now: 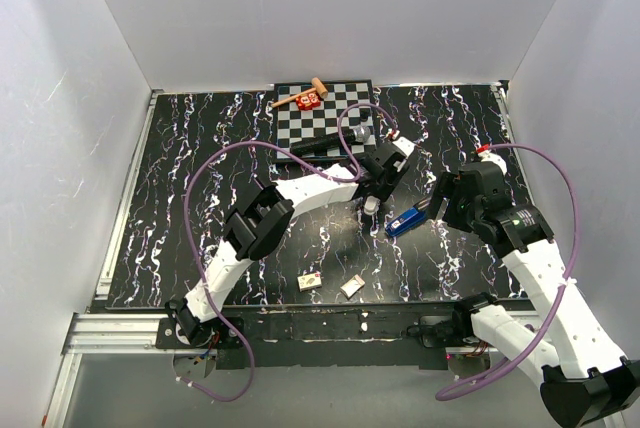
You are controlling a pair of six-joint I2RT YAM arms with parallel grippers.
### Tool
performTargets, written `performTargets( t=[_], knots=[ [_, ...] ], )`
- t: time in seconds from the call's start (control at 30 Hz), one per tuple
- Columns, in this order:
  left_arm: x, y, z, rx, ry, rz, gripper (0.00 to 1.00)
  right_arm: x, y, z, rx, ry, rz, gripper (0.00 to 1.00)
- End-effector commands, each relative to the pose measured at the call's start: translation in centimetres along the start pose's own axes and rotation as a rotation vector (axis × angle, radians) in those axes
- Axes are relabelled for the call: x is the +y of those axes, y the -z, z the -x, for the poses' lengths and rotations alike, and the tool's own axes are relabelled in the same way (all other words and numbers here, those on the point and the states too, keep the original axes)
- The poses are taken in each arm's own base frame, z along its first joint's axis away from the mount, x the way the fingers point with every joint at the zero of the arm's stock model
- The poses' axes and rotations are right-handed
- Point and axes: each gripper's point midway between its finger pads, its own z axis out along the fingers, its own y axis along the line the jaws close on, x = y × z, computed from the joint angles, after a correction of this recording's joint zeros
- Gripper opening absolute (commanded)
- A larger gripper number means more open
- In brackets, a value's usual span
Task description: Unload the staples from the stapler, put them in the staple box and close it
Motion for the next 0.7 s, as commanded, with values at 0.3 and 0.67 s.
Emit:
performTargets(
  t=[0.3, 0.67],
  knots=[
    [-0.7, 0.8, 1.0, -0.020, 0.009, -0.034, 0.18, 0.3, 0.4, 0.3, -0.019, -0.004, 0.025, 0.95],
    [-1.3, 6.0, 3.2, -0.098, -0.035, -0.155, 0.00, 0.7, 0.3, 0.5, -0.006, 0.031, 0.038, 0.90]
  ],
)
